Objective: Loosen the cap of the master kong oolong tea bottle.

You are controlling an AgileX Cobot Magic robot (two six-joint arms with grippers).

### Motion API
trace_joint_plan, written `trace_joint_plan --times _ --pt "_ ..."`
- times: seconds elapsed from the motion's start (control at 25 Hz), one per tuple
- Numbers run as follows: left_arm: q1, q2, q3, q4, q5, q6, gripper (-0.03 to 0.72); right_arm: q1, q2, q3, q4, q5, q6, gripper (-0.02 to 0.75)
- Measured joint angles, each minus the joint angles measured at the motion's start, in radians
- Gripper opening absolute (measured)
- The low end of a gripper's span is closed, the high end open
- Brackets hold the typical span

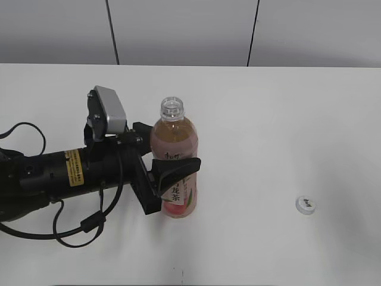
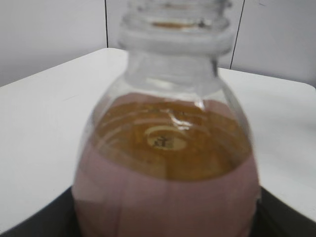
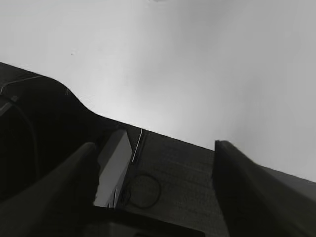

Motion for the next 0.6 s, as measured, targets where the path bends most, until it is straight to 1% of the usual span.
trace_joint_plan --times 0.12,0.2,0.36,0.6 --pt "0.000 0.000 0.000 0.001 0.001 0.000 0.427 0.000 -0.148 0.102 0.000 -0.036 -0.004 0.543" --pt "0.000 0.000 0.000 0.001 0.001 0.000 0.444 0.000 -0.268 0.141 0.000 -0.048 -0.015 0.543" --pt "0.000 0.000 0.000 0.003 0.001 0.001 0.481 0.000 -0.449 0.148 0.002 -0.061 -0.020 0.541" --pt "0.000 0.000 0.000 0.002 -0.001 0.001 0.536 0.000 -0.594 0.159 0.003 -0.011 -0.023 0.540"
